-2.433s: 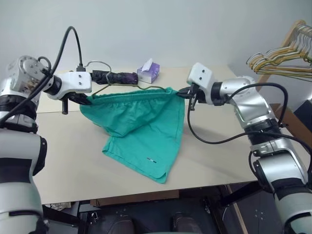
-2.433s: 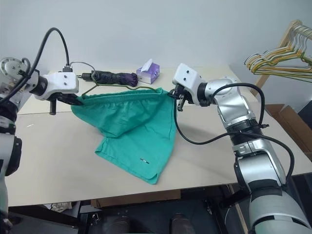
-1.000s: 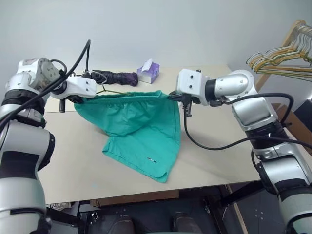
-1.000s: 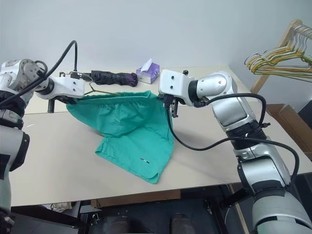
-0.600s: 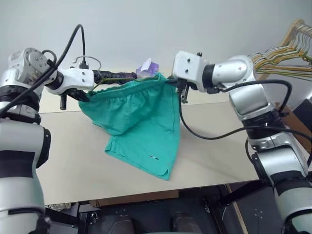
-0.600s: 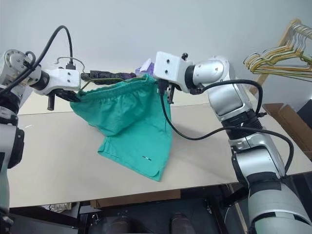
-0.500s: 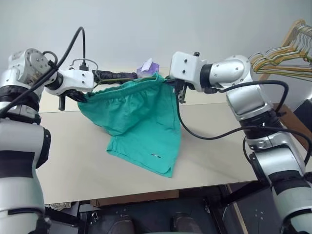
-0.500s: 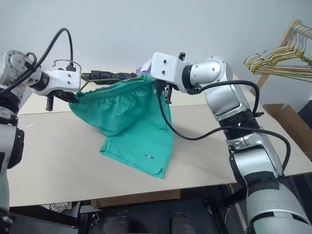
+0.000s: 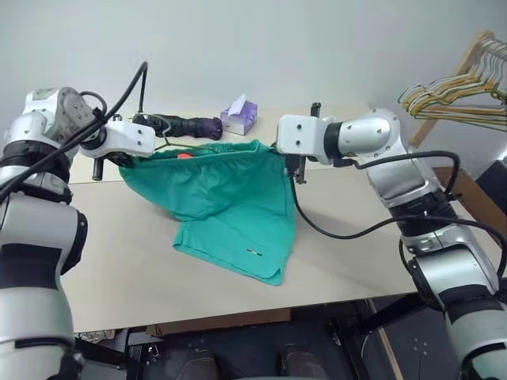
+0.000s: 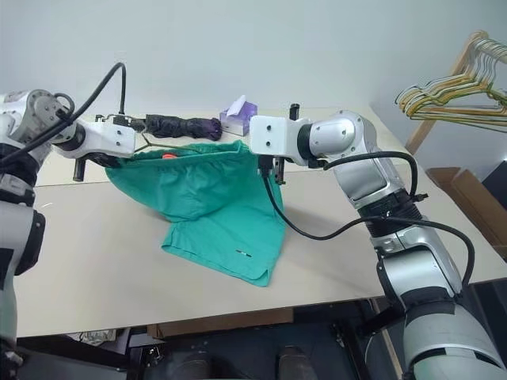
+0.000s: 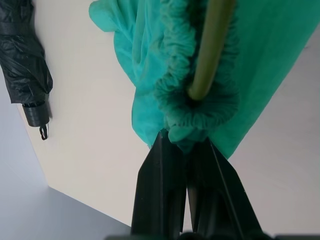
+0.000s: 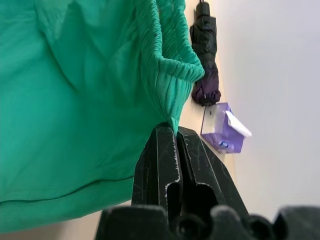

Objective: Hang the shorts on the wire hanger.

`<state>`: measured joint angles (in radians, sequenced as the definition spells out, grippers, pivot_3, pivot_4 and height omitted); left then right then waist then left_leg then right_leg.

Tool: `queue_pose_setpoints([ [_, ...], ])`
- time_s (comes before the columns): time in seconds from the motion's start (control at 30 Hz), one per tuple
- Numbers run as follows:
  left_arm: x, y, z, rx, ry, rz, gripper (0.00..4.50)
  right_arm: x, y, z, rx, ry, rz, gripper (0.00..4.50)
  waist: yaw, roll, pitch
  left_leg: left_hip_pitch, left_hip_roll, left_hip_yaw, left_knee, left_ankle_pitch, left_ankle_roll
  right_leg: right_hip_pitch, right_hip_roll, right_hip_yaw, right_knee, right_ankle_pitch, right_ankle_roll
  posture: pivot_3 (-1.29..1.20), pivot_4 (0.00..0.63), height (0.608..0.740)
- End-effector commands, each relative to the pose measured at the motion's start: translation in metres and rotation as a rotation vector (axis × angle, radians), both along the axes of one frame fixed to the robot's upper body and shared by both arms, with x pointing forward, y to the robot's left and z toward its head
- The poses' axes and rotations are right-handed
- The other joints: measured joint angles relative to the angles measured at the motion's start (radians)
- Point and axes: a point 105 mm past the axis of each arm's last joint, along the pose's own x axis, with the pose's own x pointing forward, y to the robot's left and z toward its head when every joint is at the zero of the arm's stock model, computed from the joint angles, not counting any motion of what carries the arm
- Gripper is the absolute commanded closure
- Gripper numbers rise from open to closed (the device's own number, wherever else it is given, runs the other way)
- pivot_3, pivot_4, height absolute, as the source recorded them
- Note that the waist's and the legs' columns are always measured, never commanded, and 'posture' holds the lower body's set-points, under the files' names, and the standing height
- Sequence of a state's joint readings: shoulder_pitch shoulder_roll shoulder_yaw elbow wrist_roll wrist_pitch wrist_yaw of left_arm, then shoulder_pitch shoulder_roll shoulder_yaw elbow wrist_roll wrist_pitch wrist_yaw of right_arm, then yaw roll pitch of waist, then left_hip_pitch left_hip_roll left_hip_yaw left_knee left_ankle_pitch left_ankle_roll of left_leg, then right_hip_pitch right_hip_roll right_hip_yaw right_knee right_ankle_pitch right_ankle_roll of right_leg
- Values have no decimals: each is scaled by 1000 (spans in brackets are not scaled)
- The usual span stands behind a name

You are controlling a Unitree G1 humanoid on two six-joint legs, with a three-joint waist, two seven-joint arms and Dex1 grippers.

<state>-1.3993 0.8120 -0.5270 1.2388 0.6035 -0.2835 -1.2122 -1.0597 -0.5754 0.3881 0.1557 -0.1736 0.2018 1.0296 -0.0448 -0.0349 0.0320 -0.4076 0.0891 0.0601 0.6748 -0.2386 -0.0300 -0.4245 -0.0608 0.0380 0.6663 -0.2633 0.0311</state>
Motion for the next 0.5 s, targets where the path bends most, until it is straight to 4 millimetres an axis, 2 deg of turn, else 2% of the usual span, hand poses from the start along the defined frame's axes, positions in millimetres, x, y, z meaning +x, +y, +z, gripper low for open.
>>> queue_pose_setpoints([
  [0.03,-1,12,2,49,-11,49,4500,-8,-1,38,50,-80,9,4461,1,0,0,0,0,0,0,0,0,0,0,0,0,0,0,8,0,740],
  [0.13,3,4,4,49,-24,27,4500,-14,12,43,44,-97,47,4461,2,0,0,0,0,0,0,0,0,0,0,0,0,0,0,-1,0,740],
  [0.23,7,-12,8,11,-27,-16,4500,-22,37,41,52,-93,107,4461,-1,0,0,0,0,0,0,0,0,0,0,0,0,0,0,-11,0,740],
  [0.33,8,-19,10,-2,-31,-38,4500,-24,53,39,62,-97,138,4461,-2,0,0,0,0,0,0,0,0,0,0,0,0,0,0,-16,0,740],
  [0.4,9,-22,13,-11,-34,-50,4500,-21,60,33,53,-100,133,4461,-2,0,0,0,0,0,0,0,0,0,0,0,0,0,0,-14,0,740],
  [0.5,8,-24,16,-24,-35,-58,4500,-11,60,14,-11,-101,105,4461,-2,0,0,0,0,0,0,0,0,0,0,0,0,0,0,-9,0,740],
])
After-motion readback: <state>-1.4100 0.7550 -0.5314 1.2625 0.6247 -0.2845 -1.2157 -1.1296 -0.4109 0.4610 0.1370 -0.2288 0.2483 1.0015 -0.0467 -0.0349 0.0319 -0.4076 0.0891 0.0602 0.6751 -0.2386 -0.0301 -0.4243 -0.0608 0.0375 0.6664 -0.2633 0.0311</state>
